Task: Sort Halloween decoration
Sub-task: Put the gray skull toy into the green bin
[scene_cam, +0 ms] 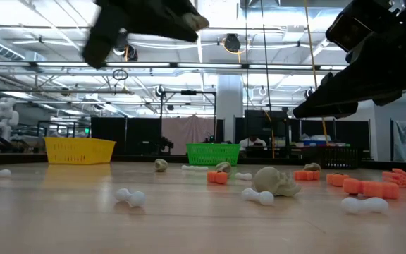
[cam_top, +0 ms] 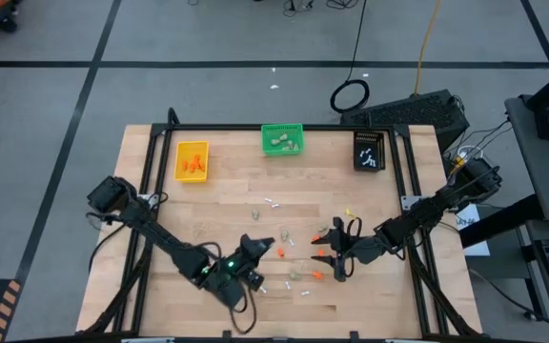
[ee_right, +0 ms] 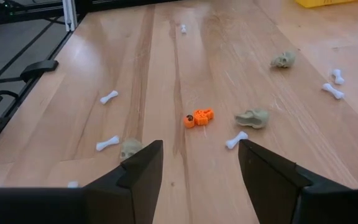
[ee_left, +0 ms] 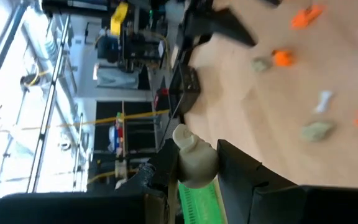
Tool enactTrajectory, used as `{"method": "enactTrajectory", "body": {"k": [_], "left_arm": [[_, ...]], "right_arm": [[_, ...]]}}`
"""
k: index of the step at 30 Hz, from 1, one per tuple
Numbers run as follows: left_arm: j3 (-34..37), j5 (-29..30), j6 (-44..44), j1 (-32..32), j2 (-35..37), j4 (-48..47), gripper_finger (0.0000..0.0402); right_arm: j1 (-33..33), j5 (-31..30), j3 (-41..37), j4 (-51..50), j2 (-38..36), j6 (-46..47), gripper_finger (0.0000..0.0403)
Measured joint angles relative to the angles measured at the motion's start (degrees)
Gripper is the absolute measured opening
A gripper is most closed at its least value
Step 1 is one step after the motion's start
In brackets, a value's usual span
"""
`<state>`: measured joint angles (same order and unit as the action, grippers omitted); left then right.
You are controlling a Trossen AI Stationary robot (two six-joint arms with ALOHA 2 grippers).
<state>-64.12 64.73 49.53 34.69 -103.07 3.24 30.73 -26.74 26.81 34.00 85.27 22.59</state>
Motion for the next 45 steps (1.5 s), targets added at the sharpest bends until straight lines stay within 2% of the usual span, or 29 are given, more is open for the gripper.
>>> {"method": "enactTrajectory", "body": {"k": [5, 9, 13, 19, 25, 28, 33, 38, 42, 45], "left_arm": [[0.00, -1.79, 7.59, -6.33, 0.00, 5.68, 0.0084], [-0.02, -3.52, 13.32, -12.55, 0.00, 14.95, 0.0084], [-0.04, -10.67, 18.42, -19.78, 0.00, 22.22, 0.0084], [-0.07, -20.69, 15.30, -30.39, 0.00, 25.32, 0.0084], [-0.07, -22.84, 13.63, -38.40, 0.00, 28.80, 0.0084], [-0.36, -22.90, 9.72, -40.94, 0.19, 30.97, 0.0084], [-2.48, -24.06, -0.02, -43.74, 1.21, 26.57, 0.0087], [-8.00, -27.24, -11.52, -46.21, 1.79, 10.50, 0.0101], [-13.88, -32.89, -19.58, -48.59, 2.00, -5.17, 0.0103], [-17.59, -40.24, -24.71, -51.10, 2.03, -15.33, 0.0104]], "right_arm": [[0.00, 0.00, 0.00, 0.01, 0.00, -1.79, 0.0196], [-0.28, -0.24, 0.00, 0.02, 0.00, -5.55, 0.0196], [-1.07, -0.31, 0.00, 0.07, 0.00, -8.16, 0.0196], [-2.93, -0.39, 0.00, 0.54, 0.00, -10.56, 0.0196], [-5.30, -0.46, 0.00, 0.50, 0.00, -11.76, 0.0196], [-6.56, -0.48, 0.00, 0.54, 0.00, -11.76, 0.0196], [-8.07, -0.48, 0.00, 0.59, 0.00, -11.41, 0.0196], [-9.09, -0.48, 0.00, 1.71, 0.00, -11.33, 0.0196], [-9.43, -0.48, 0.00, 1.81, 0.00, -11.33, 0.0196], [-9.43, -0.48, 0.00, 2.06, 0.00, -11.33, 0.0196]]}}
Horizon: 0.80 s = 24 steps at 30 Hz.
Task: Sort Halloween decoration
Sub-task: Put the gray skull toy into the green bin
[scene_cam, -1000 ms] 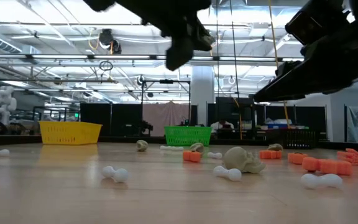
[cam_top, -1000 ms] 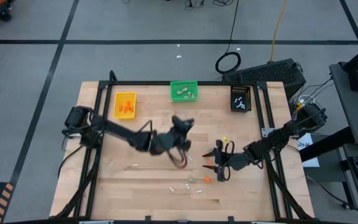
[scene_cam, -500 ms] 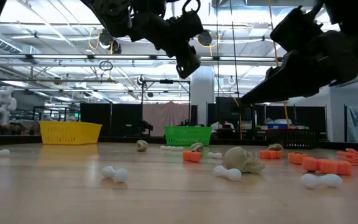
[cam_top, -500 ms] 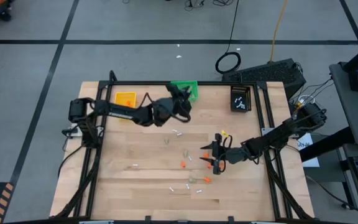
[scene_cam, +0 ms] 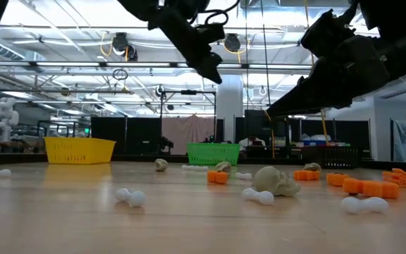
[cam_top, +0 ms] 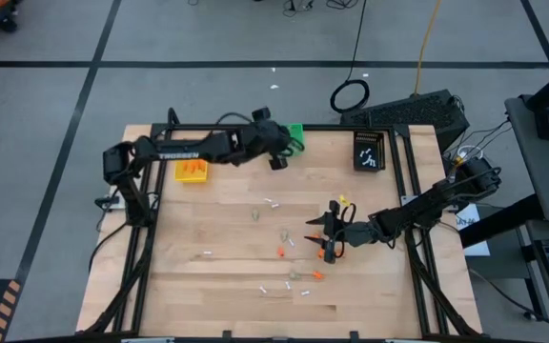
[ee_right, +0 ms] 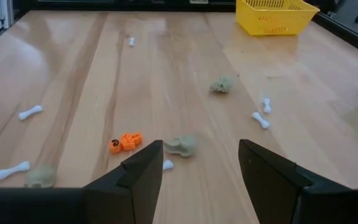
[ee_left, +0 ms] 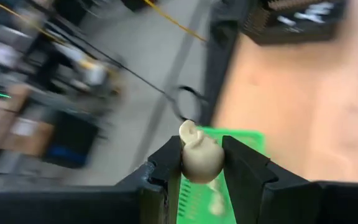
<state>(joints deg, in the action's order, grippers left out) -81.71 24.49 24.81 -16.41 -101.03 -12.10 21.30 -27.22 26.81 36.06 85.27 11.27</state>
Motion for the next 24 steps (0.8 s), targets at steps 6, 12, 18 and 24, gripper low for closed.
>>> {"method": "enactTrajectory", "body": {"k": [6, 12, 18, 24], "left_arm": [[-3.26, -18.41, -5.44, -7.42, 0.00, -10.44, 0.0105], [-3.26, -27.70, -6.66, -14.40, -0.04, -10.47, 0.0105], [-3.29, -29.88, -8.09, -17.36, -1.76, -9.80, 0.0105], [-3.24, -30.38, -8.17, -17.56, -6.63, -10.92, 0.0105]], "right_arm": [[0.00, 0.14, 0.00, 0.00, 0.00, 0.01, 0.0196], [0.00, 0.21, 0.00, -0.04, 0.00, 0.00, 0.0196], [0.00, 0.22, 0.00, -0.07, 0.00, -1.44, 0.0196], [-0.37, 0.23, 0.00, -0.24, 0.00, -1.69, 0.0196]]}}
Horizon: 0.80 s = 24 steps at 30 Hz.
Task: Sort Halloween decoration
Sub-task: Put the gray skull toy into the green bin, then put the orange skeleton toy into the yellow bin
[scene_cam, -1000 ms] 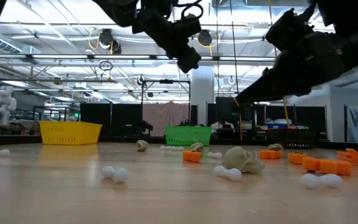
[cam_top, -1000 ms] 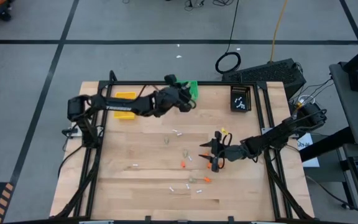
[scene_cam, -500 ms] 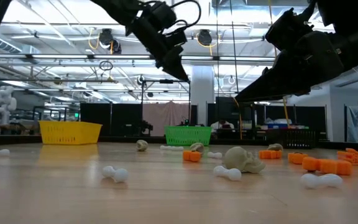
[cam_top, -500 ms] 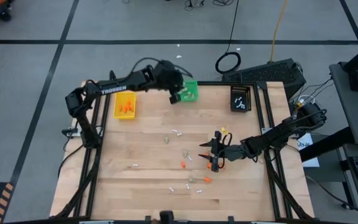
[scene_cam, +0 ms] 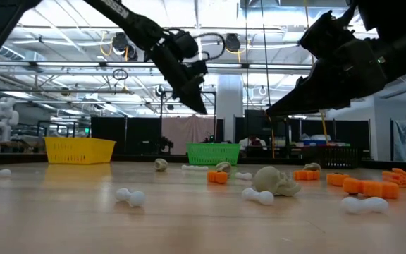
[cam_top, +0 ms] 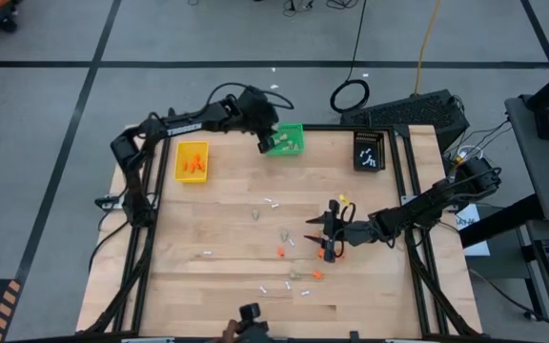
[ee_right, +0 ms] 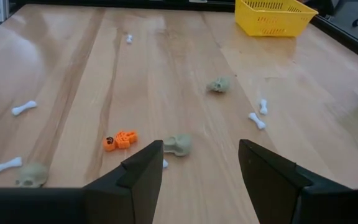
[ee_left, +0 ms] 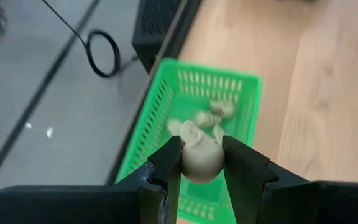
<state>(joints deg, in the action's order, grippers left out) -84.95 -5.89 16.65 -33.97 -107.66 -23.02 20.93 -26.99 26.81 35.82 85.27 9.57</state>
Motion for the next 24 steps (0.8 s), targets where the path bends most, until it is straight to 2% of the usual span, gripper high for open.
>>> {"method": "enactTrajectory", "body": {"k": [10, 12, 16, 19, 24], "left_arm": [[0.00, 3.17, -5.81, 0.28, -5.31, -1.40, 0.0108], [0.00, 3.30, -7.12, 0.29, -6.04, -1.48, 0.0123], [0.00, 3.89, -7.26, 0.35, -6.44, -1.65, 0.0179], [0.00, 5.68, -5.11, 0.74, -5.88, -1.95, 0.0214], [0.09, 6.35, -4.29, 1.65, 0.17, -6.74, 0.0234]], "right_arm": [[-0.24, 0.01, 0.00, -0.27, 0.00, 0.10, 0.0196], [-0.24, 0.02, 0.00, -0.36, 0.00, 0.14, 0.0196], [-0.24, 0.01, 0.00, -0.42, 0.00, 0.19, 0.0196], [-0.22, 0.02, 0.00, -0.43, 0.00, 0.19, 0.0196], [-0.22, 0.03, 0.00, -0.53, 0.00, 0.19, 0.0196]]}}
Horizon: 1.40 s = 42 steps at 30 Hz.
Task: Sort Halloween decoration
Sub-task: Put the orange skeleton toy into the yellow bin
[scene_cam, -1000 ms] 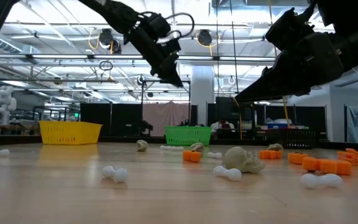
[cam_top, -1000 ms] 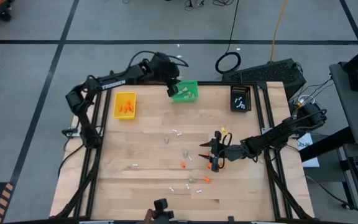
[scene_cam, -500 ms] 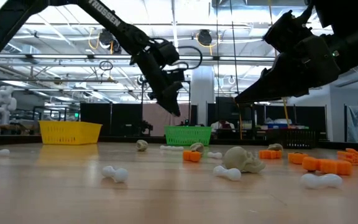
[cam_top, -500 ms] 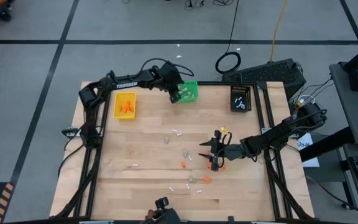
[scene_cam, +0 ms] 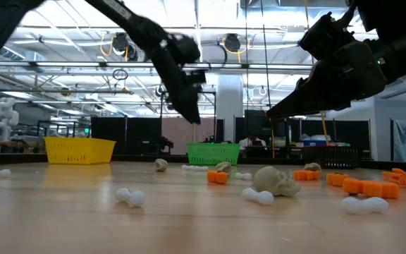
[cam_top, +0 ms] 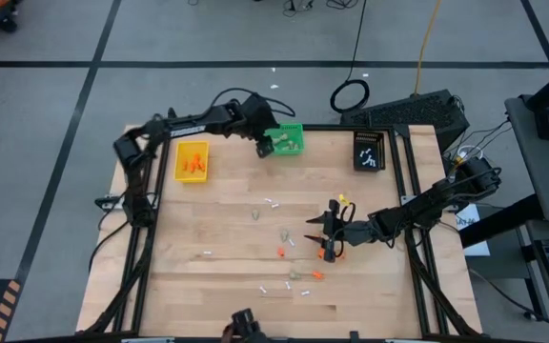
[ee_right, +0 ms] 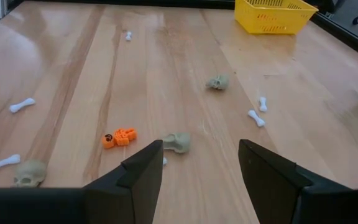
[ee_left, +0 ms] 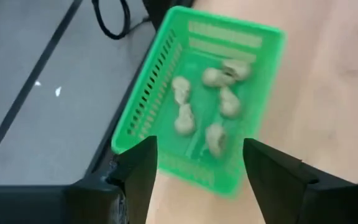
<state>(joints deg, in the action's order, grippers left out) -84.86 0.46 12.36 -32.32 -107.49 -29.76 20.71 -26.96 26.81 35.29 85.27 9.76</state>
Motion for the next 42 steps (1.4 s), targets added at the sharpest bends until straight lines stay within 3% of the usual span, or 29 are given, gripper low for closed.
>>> {"method": "enactTrajectory", "body": {"k": [7, 17, 23, 28, 33, 36, 42], "left_arm": [[0.09, -1.86, -3.23, 7.34, 14.63, -13.89, 0.0235], [10.62, 10.38, -16.76, 35.63, 30.84, -27.49, 0.0235], [19.86, 14.58, -29.06, 51.09, 33.10, -27.35, 0.0215], [26.80, 17.38, -39.50, 59.84, 32.90, -24.75, 0.0188], [31.07, 19.81, -48.89, 65.94, 32.86, -24.10, 0.0178], [32.77, 24.25, -53.90, 68.82, 32.86, -23.83, 0.0178], [36.98, 33.82, -56.92, 72.09, 32.83, -13.01, 0.0177]], "right_arm": [[0.00, 0.00, 0.00, -0.18, 0.00, 0.22, 0.0196], [0.00, 0.03, 0.00, -0.39, 0.00, 1.51, 0.0196], [0.00, 0.02, 0.02, 0.13, 0.00, 1.50, 0.0196], [-0.04, 0.02, 0.02, 0.50, 0.00, 0.98, 0.0196], [-0.69, 0.02, 0.02, 0.53, 0.00, -0.15, 0.0196], [-1.44, 0.00, 0.02, 1.17, 0.00, -0.07, 0.0196], [-1.99, 0.00, 0.02, 3.41, 0.00, 0.02, 0.0196]]}}
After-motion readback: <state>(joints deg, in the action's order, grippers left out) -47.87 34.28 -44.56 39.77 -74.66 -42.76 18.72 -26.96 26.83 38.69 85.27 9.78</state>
